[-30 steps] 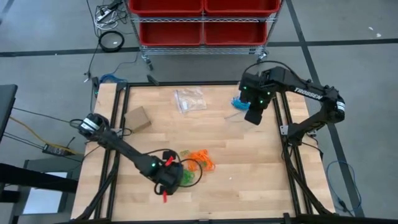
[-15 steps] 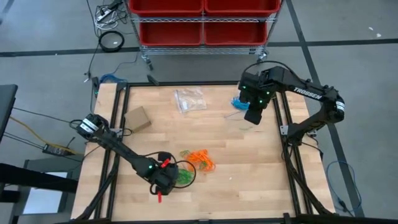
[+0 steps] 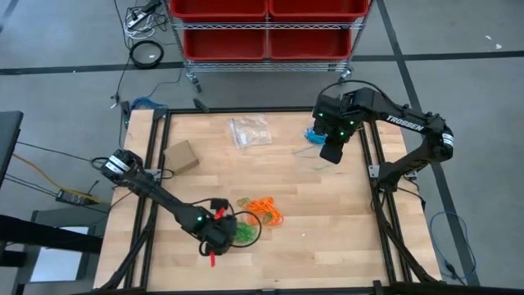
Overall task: Sort rubber bands
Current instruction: Put the green rubber band into the left transparent zip bag
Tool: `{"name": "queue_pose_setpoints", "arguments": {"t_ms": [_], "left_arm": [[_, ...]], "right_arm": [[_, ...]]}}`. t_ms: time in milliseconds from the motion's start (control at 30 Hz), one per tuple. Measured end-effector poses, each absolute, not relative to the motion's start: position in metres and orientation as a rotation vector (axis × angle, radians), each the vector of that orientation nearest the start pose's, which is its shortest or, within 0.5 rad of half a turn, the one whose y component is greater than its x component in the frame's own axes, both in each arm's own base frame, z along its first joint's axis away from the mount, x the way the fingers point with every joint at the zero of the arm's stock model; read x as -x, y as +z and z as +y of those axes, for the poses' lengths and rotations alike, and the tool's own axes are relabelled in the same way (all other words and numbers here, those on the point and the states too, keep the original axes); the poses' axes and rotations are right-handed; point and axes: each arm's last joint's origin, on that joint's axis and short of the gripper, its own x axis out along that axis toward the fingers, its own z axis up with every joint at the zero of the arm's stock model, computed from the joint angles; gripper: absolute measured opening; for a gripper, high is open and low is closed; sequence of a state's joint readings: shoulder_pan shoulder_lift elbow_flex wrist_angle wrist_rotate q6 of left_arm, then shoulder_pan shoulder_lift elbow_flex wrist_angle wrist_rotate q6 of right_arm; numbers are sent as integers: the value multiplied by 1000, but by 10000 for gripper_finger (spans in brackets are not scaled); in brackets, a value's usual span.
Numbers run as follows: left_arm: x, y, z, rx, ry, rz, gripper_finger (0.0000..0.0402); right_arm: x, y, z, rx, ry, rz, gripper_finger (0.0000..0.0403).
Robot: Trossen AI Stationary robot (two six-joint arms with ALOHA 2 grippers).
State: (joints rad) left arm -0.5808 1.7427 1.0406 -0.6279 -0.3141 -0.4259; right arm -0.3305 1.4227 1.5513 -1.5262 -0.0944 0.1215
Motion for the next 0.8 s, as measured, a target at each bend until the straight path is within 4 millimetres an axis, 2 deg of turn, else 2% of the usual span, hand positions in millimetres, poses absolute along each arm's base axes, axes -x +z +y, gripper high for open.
{"name": "queue_pose_setpoints", "arguments": {"t_ms": [167,333,467,600,800], "left_arm": [[-272,223,-163,-315,129,1121,3],[-279,297,-158,-392,173,892,2],[-294,338,-142,-446,188,798,1],[-315,366,-112,-466,235,708,1],[-336,375,-61,-415,283,671,1]], "right_arm": [[-222,360,-73,-397,-280,1357,0],[-227,361,-68,-387,-270,1324,0],[-235,360,-59,-387,-236,1307,0],[-248,350,-52,-389,-210,1348,0],[-271,328,-48,-352,-200,1438,0]]}}
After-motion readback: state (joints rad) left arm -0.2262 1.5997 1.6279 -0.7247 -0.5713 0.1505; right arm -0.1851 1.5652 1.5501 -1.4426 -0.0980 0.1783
